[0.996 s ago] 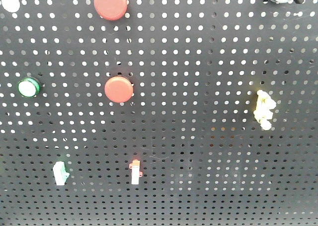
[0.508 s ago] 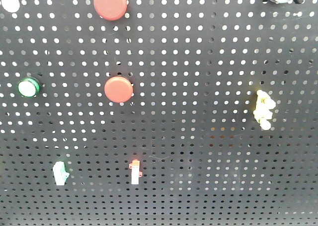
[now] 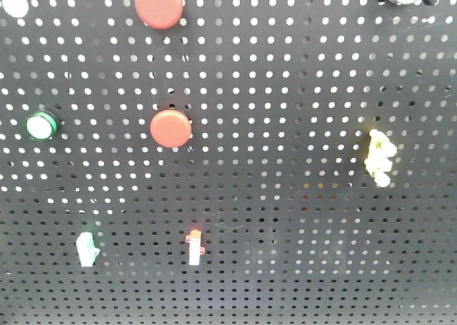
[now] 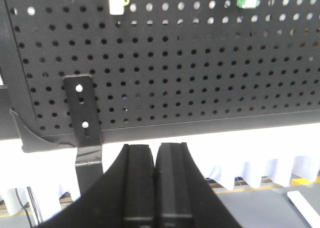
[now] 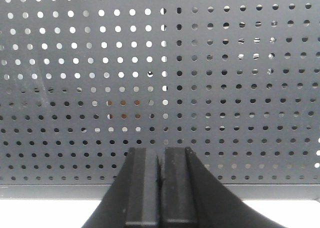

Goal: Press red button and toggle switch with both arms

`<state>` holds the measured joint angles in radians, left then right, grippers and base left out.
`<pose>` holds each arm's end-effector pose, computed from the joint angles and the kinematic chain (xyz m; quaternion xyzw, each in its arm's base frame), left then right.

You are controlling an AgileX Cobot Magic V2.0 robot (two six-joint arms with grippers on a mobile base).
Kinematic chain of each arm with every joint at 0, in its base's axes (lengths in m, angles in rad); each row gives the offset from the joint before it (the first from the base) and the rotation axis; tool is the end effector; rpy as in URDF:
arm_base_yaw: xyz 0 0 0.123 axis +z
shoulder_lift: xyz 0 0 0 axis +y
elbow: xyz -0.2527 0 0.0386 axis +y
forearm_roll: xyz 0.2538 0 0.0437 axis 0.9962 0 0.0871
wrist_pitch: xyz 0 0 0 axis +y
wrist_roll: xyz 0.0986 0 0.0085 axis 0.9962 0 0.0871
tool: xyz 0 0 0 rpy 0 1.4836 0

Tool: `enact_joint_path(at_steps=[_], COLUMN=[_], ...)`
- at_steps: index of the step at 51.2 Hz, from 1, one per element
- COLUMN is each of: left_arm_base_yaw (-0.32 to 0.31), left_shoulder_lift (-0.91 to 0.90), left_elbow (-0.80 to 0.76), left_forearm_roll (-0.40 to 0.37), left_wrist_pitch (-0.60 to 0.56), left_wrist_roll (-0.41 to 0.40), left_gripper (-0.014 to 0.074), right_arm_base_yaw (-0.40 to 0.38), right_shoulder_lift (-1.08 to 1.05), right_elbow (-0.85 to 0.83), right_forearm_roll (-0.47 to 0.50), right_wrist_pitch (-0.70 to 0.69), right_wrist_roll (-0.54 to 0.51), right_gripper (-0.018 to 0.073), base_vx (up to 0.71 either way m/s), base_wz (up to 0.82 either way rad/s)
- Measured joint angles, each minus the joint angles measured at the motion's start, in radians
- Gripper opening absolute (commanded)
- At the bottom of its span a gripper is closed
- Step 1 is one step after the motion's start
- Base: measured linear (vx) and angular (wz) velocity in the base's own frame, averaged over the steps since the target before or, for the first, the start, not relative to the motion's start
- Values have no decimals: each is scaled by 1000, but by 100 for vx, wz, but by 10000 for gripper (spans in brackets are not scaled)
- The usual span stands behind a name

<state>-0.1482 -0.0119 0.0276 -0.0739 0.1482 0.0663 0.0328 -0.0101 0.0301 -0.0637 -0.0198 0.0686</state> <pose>0.0987 -0.0158 0.1906 0.0555 0.7315 -0.0566 0.6773 0.1001 0.0034 0.2061 -0.0099 0.6756 0.0143 0.7370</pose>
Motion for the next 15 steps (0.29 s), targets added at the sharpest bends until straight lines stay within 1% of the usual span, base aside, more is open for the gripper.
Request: enact_joint_path(at_steps=[15], left_arm_base_yaw=[0], left_shoulder_lift=[0], left_elbow=[0], left_forearm_roll=[0], left_wrist_pitch=[-1], left_wrist_roll=[0], left_gripper=[1], right_arm_base_yaw=[0], right_shoulder_lift=[0], right_elbow=[0], right_forearm_roll=[0], right_wrist_pitch=[2], right_wrist_roll=[0], right_gripper=[-3], base_vx=[0], base_wz=[0])
